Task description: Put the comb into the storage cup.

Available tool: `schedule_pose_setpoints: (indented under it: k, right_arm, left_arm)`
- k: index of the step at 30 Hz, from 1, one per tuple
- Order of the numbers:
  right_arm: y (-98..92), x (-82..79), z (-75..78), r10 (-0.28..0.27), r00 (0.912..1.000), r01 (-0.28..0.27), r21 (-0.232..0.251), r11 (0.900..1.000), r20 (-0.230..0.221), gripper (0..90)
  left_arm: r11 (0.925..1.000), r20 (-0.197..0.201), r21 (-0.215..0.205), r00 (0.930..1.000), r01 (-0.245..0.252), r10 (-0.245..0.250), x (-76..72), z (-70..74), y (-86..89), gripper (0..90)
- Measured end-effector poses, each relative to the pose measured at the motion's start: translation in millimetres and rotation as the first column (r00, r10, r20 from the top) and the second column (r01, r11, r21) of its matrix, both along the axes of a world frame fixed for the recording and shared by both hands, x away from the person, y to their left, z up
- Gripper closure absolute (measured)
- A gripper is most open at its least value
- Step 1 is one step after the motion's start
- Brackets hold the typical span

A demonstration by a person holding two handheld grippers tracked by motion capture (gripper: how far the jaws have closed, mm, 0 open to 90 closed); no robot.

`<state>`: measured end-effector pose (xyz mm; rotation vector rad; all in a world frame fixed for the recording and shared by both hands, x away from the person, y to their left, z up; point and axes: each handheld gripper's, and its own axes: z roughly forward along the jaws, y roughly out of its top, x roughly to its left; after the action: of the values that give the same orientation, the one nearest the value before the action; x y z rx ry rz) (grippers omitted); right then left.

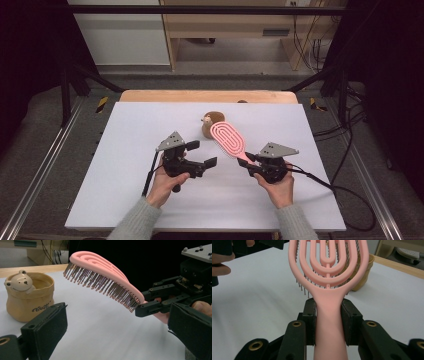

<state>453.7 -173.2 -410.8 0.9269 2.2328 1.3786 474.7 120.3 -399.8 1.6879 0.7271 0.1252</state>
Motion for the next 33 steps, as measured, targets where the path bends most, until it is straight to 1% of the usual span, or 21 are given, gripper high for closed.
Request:
schedule_pose_setpoints:
  k: [3,10,15,25,33]
  right_arm:
    - [0.0,0.0,-0.1,0.0,1.0,0.0,-0.002,1.0,0.001,68.4]
    - [-0.1,-0.3,0.2,0.0,1.0,0.0,0.0,1.0,0.002,68.5]
    - [-0.2,-0.4,0.4,0.0,1.0,0.0,0.001,1.0,0.003,68.5]
    - [-0.2,-0.7,0.6,0.005,1.0,-0.005,-0.001,1.0,0.004,68.5]
    - [-0.1,-0.7,0.6,0.007,1.0,-0.007,-0.002,1.0,0.004,68.6]
  left_arm:
    - [0.9999,-0.007,-0.012,1.0,-0.001,0.0,0.5,0.9,-1.9,2.5]
    - [0.9998,-0.014,-0.019,0.9999,-0.003,0.003,1.6,1.2,-6.3,2.4]
    - [0.9995,-0.027,-0.03,0.9996,-0.01,0.01,2.8,1.1,-9.4,2.3]
    - [0.9991,-0.046,-0.035,0.9987,-0.023,0.021,5.5,0.0,-17.3,2.1]
    - [0.9982,-0.06,-0.05,0.9978,-0.034,0.031,7.6,-0.2,-21.7,2.1]
